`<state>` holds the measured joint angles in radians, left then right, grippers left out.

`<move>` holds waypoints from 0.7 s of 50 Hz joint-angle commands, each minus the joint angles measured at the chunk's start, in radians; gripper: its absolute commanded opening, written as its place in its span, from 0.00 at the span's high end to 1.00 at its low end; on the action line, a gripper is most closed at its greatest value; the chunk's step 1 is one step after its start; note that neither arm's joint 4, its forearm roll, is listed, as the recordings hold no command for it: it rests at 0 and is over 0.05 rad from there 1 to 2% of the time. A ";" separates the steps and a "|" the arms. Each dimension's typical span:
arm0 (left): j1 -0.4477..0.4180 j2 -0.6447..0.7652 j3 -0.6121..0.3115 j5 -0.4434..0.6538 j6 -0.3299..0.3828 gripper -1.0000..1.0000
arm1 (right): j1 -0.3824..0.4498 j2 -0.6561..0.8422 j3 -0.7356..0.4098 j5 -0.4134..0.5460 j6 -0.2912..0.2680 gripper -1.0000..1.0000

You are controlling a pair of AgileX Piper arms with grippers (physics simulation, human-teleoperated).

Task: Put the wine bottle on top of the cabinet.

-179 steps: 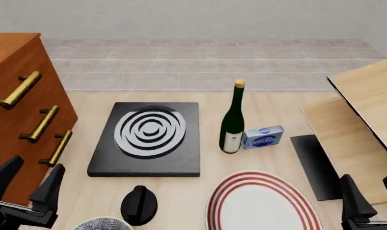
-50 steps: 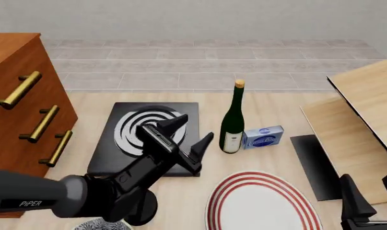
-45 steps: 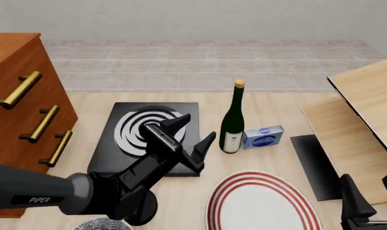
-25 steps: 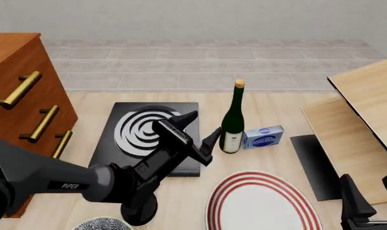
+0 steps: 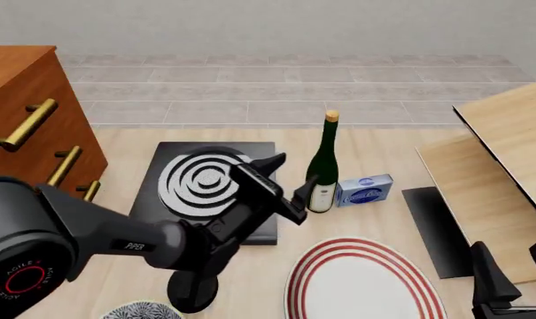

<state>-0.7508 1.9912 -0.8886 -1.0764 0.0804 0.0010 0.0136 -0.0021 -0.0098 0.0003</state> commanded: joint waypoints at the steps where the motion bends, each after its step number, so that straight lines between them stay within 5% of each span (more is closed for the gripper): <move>1: -0.008 0.042 -0.045 0.001 -0.003 0.00 | 0.000 0.000 0.000 0.000 0.000 0.00; 35: 0.009 0.158 -0.167 0.003 -0.015 0.00 | 0.000 0.000 0.000 0.000 0.000 0.00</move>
<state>-0.7368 2.1242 -1.0229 -1.0772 0.0652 0.0010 0.0136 -0.0021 -0.0098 0.0003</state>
